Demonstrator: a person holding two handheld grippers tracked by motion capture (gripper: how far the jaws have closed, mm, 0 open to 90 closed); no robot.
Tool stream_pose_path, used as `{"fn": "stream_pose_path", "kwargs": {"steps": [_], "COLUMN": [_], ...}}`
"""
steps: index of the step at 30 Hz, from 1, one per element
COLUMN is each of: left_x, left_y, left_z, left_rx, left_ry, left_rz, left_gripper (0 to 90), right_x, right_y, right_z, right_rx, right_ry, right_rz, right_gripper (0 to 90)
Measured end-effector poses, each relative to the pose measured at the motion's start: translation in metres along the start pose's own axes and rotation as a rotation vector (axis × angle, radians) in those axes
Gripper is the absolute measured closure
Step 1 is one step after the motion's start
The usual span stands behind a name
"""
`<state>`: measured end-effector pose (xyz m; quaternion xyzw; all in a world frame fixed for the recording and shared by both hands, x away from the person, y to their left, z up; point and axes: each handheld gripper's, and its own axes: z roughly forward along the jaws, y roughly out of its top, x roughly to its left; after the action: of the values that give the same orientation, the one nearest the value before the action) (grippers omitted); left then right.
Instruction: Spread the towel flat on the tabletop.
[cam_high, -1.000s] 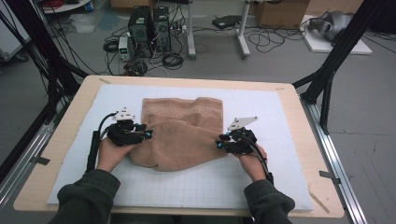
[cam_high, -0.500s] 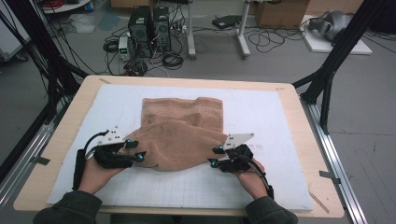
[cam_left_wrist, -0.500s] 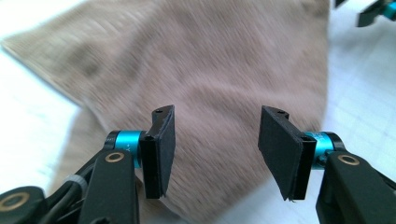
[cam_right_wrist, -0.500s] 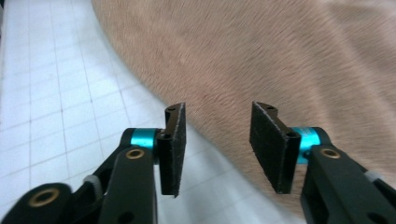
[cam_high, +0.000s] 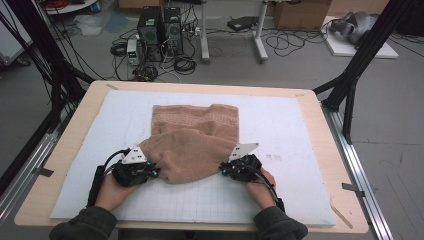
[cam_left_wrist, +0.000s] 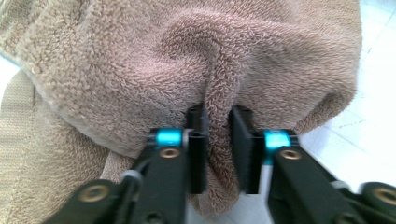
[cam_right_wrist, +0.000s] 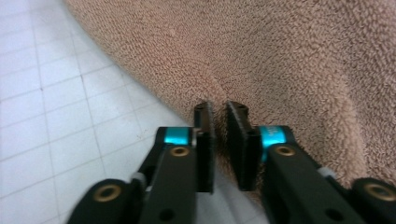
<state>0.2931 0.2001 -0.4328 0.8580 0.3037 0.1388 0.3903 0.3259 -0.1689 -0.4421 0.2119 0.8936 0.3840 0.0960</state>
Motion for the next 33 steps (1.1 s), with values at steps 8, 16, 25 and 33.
{"fn": "stream_pose_path", "kwargs": {"steps": [8, 16, 25, 33], "left_x": [-0.012, -0.033, 0.004, 0.055], "left_y": [0.014, 0.048, 0.079, 0.069], "left_z": [-0.033, -0.067, -0.029, 0.044], "left_rx": [-0.102, -0.199, -0.141, -0.023], "left_ry": [-0.022, -0.083, 0.032, 0.054], "left_rz": [0.025, 0.072, 0.041, -0.127], "left_gripper": [84.2, 84.5, 84.4, 84.2], "right_x": [0.005, 0.016, -0.02, -0.074], "right_y": [0.001, 0.009, 0.033, 0.024], "right_z": [-0.036, -0.102, -0.095, -0.026], "right_rx": [-0.071, -0.167, -0.094, 0.001], "right_ry": [0.008, -0.011, -0.092, -0.084], "right_rz": [-0.028, -0.057, -0.046, 0.118], "right_gripper": [85.2, 85.3, 85.1, 84.7]}}
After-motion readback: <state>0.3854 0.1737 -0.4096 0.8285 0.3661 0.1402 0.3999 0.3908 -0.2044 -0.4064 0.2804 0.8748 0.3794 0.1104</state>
